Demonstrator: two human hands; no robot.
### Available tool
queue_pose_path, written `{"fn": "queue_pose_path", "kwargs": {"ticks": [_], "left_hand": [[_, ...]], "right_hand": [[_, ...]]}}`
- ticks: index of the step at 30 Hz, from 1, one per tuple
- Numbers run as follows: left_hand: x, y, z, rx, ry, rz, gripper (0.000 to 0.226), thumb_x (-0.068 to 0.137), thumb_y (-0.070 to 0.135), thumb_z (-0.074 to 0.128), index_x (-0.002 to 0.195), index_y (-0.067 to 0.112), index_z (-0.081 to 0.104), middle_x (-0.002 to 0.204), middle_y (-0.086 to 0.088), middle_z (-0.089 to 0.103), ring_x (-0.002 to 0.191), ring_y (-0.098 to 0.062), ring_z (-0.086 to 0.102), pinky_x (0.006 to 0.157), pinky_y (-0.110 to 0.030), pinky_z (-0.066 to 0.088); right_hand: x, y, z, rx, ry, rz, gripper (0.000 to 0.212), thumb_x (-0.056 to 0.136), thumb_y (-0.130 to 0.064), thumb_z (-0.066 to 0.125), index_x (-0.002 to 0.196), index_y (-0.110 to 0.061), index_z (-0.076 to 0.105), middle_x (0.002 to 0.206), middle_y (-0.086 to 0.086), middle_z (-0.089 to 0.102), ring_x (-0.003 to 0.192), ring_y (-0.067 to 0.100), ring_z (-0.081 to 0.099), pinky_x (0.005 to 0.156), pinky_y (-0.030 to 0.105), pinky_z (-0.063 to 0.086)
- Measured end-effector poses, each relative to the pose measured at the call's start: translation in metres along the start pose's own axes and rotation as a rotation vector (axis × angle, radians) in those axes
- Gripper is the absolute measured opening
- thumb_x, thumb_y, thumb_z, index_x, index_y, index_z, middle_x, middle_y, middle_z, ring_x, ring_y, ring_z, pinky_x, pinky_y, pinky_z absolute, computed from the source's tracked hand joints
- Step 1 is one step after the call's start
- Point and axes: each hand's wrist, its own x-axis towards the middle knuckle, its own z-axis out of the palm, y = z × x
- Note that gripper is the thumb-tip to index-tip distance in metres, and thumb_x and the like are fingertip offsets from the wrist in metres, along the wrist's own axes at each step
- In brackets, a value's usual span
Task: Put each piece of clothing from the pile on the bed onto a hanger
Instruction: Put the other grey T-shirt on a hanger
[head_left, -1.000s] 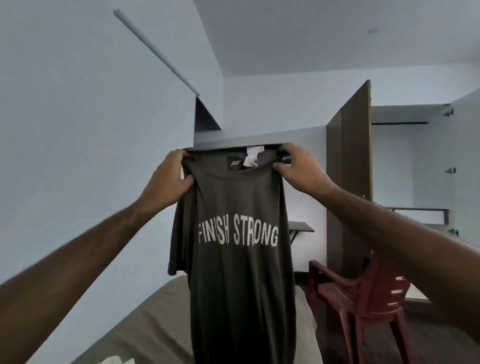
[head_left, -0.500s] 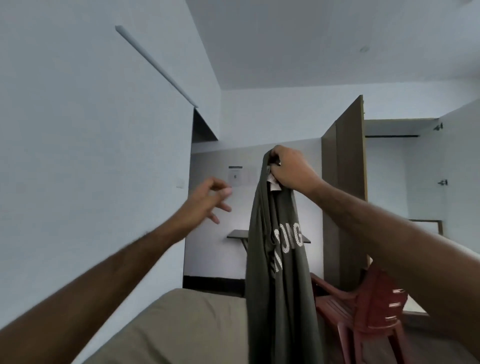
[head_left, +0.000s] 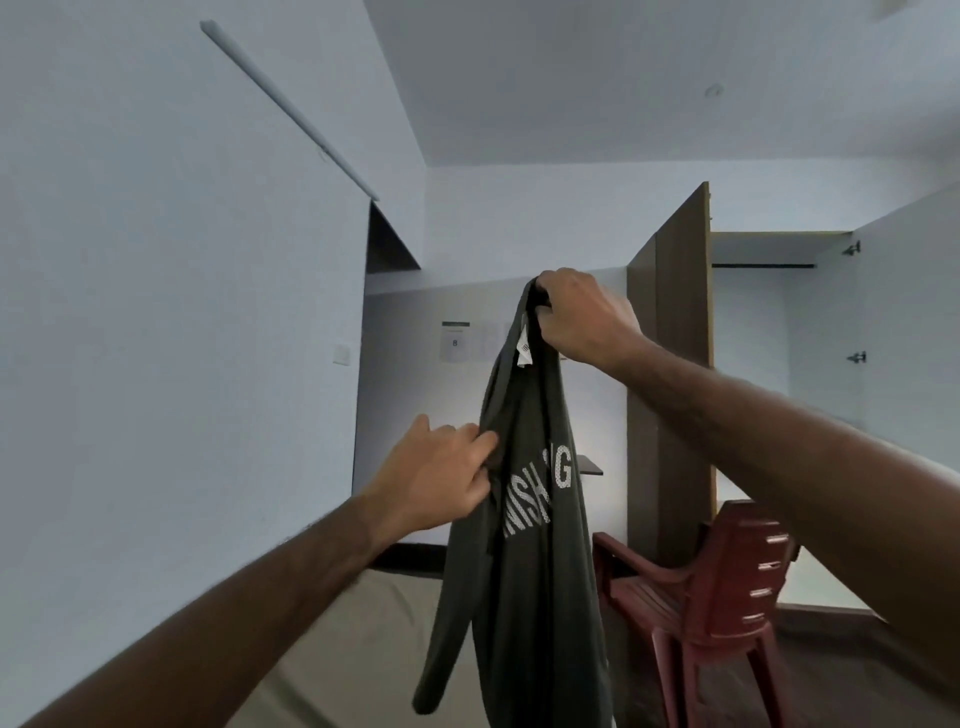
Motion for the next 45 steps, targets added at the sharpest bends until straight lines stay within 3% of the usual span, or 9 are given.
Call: {"fn": "queue_pose_path", "kwargs": {"ticks": [5, 10, 15, 20, 28, 32, 35, 41, 45], "left_hand": [[-0.012, -0.047, -0.001, 0.007, -0.007, -0.145, 0.035, 0.091, 0.059, 0.039, 0.087, 0.026, 0.049, 0.084, 0.006, 0.065, 0.075, -0.023, 0.065, 0.077, -0.038, 0.044], [-0.008, -0.094, -0.024, -0.032, 0.058, -0.226, 0.014, 0.095, 0.033, 0.06, 0.09, 0.021, 0.065, 0.08, -0.002, 0.073, 0.077, -0.027, 0.07, 0.074, -0.036, 0.045], [0.014, -0.107, -0.058, -0.676, 0.18, -0.504, 0.008, 0.086, 0.011, 0.075, 0.086, 0.019, 0.077, 0.078, 0.011, 0.074, 0.072, 0.0, 0.067, 0.077, -0.011, 0.05], [0.001, -0.113, -0.069, -1.157, 0.214, -0.504, 0.011, 0.089, -0.007, 0.066, 0.098, 0.0, 0.069, 0.093, -0.018, 0.073, 0.081, -0.024, 0.072, 0.08, -0.034, 0.062], [-0.029, -0.115, -0.051, -1.559, 0.133, -0.554, 0.046, 0.09, 0.011, 0.066, 0.128, 0.03, 0.049, 0.105, -0.014, 0.061, 0.092, -0.022, 0.065, 0.077, -0.033, 0.055], [-0.035, -0.128, -0.036, -1.24, 0.029, -0.607, 0.029, 0.092, 0.021, 0.07, 0.12, 0.027, 0.064, 0.112, 0.0, 0.072, 0.109, -0.018, 0.067, 0.088, -0.025, 0.052], [-0.032, -0.144, -0.039, -0.718, 0.058, -0.494, 0.017, 0.078, 0.052, 0.071, 0.087, 0.038, 0.068, 0.089, 0.006, 0.067, 0.087, -0.005, 0.063, 0.078, -0.016, 0.042], [-0.033, -0.172, -0.048, -0.35, -0.01, -0.37, 0.019, 0.087, 0.039, 0.074, 0.085, 0.027, 0.059, 0.085, 0.003, 0.044, 0.078, -0.005, 0.047, 0.068, -0.027, 0.034], [-0.038, -0.171, -0.049, -0.308, 0.028, -0.293, 0.004, 0.095, 0.019, 0.064, 0.091, 0.02, 0.064, 0.088, 0.003, 0.042, 0.079, -0.007, 0.049, 0.071, -0.032, 0.04]], "right_hand": [[-0.005, 0.027, 0.001, -0.057, 0.001, 0.057, 0.026, 0.097, -0.023, 0.042, 0.111, -0.013, 0.06, 0.115, 0.007, 0.062, 0.093, 0.031, 0.06, 0.072, 0.036, 0.036], [-0.01, 0.043, 0.017, -0.084, -0.138, 0.043, 0.025, 0.096, -0.026, 0.047, 0.112, -0.012, 0.061, 0.114, 0.007, 0.061, 0.09, 0.026, 0.057, 0.073, 0.035, 0.04], [-0.003, 0.033, 0.033, 0.118, -0.087, 0.127, 0.018, 0.087, -0.02, 0.065, 0.096, -0.005, 0.064, 0.097, 0.013, 0.065, 0.078, 0.028, 0.06, 0.057, 0.028, 0.039], [0.007, 0.018, 0.049, 0.514, -0.007, 0.257, 0.017, 0.081, -0.018, 0.072, 0.093, -0.007, 0.077, 0.086, 0.013, 0.074, 0.084, 0.027, 0.069, 0.07, 0.035, 0.054], [0.018, 0.006, 0.056, 0.733, 0.003, 0.287, 0.019, 0.084, 0.003, 0.055, 0.091, -0.014, 0.062, 0.082, 0.002, 0.066, 0.079, 0.025, 0.064, 0.061, 0.03, 0.05], [0.017, 0.016, 0.054, 0.75, -0.037, 0.217, 0.017, 0.086, -0.001, 0.064, 0.09, -0.018, 0.064, 0.081, 0.002, 0.067, 0.073, 0.016, 0.056, 0.062, 0.026, 0.042], [0.012, 0.031, 0.049, 0.699, -0.151, 0.063, 0.019, 0.088, -0.005, 0.069, 0.099, -0.018, 0.06, 0.095, 0.008, 0.065, 0.08, 0.019, 0.058, 0.078, 0.036, 0.051], [0.0, 0.062, 0.048, 0.303, -0.319, -0.041, 0.037, 0.095, -0.009, 0.065, 0.13, -0.011, 0.053, 0.109, 0.012, 0.064, 0.095, 0.023, 0.058, 0.083, 0.029, 0.037], [-0.009, 0.058, 0.053, 0.358, -0.239, 0.009, 0.014, 0.098, -0.005, 0.057, 0.094, -0.005, 0.07, 0.102, 0.013, 0.067, 0.098, 0.024, 0.06, 0.071, 0.019, 0.036]]}}
